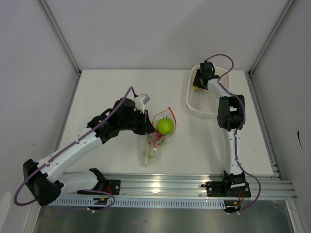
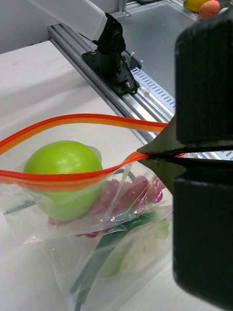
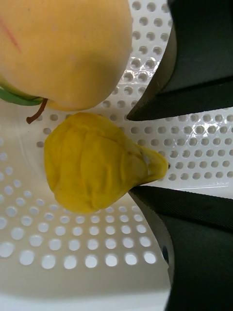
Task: Place the food in the zip-top bag and seal the zipper
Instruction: Pick up the fake fruit from the bin.
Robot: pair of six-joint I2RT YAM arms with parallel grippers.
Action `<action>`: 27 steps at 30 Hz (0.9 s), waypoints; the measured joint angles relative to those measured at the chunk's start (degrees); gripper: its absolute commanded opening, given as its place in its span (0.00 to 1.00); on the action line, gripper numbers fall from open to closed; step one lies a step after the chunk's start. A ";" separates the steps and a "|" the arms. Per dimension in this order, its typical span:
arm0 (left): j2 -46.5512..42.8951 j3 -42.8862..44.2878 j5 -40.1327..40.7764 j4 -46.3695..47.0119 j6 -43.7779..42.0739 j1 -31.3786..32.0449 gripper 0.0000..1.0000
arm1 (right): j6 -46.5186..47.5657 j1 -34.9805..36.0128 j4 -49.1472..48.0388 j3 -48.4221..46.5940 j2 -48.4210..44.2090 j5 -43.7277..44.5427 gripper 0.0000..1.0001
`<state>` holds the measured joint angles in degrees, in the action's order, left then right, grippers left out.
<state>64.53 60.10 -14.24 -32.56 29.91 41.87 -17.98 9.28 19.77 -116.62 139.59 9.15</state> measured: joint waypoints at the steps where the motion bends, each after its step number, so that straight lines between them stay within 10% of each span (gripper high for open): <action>1: 0.00 0.00 0.00 0.02 0.00 0.00 0.01 | 0.11 0.00 0.07 -0.55 0.44 0.00 0.53; 15: 0.00 -0.02 -0.15 0.22 0.02 0.00 0.01 | 0.46 0.17 1.79 -5.16 3.15 -0.85 0.00; 27: -0.59 -1.14 -0.66 0.37 0.02 0.00 0.01 | -0.42 0.85 5.70 7.65 -15.72 -0.85 0.00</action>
<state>63.94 58.96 -14.90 -32.18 29.93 41.87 -18.39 10.13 25.47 -108.97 123.87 8.29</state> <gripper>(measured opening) 0.005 0.289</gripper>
